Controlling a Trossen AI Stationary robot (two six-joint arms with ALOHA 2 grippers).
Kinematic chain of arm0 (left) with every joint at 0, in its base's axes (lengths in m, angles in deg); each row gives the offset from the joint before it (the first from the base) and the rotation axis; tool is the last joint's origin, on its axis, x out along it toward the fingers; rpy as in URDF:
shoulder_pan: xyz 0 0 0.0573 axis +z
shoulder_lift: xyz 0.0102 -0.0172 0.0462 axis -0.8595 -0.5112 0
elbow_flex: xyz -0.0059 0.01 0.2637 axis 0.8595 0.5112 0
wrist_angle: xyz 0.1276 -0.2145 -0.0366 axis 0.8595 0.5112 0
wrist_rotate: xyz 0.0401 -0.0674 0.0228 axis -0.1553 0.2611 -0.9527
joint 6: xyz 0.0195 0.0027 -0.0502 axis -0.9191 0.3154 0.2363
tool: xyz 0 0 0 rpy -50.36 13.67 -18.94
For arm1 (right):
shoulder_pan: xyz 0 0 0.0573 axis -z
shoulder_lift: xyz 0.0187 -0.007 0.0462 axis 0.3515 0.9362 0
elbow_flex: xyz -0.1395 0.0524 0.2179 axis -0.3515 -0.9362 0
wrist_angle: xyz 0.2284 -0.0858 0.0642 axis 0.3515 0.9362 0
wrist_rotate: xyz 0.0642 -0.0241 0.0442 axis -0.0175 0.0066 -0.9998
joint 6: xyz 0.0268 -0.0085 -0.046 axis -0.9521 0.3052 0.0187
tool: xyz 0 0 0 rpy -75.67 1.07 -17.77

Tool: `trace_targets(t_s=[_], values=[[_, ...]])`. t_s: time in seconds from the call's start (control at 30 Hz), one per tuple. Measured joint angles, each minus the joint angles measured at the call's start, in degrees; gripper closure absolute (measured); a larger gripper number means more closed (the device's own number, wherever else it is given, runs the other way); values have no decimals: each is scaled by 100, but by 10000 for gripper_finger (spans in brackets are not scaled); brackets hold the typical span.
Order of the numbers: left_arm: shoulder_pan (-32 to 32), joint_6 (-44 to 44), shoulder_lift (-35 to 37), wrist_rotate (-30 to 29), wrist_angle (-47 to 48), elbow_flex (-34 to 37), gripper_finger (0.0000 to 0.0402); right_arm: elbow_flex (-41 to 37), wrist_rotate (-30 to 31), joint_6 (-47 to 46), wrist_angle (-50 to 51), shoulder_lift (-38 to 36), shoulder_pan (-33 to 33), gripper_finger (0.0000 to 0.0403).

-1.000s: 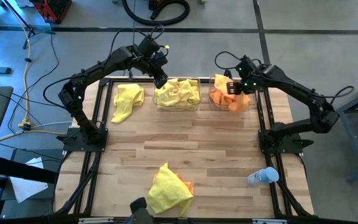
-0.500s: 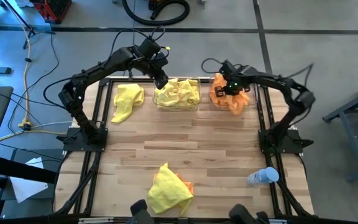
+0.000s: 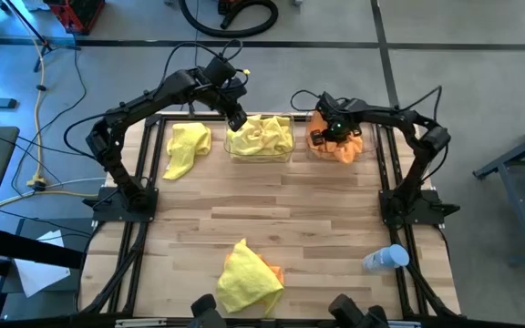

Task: Sort microfiber towel by color & place in baskets
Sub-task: Put the orange microfiber cloth into the right transparent bin

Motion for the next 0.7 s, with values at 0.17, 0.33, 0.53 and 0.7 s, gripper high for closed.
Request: trace_targets(t_s=[0.17, 0.33, 0.53, 0.7], values=[[-77, 7, 0, 1, 15, -1, 401, -1, -9, -44, 4, -589, 0, 370], [-181, 4, 2, 0, 21, 1, 401, 0, 6, -72, 11, -1258, 0, 370], [-259, 0, 2, -1, 21, 1, 401, 1, 18, -62, 80, -1969, 0, 370], [-261, 0, 2, -1, 21, -1, 401, 1, 243, -43, 28, -2669, -1, 370]])
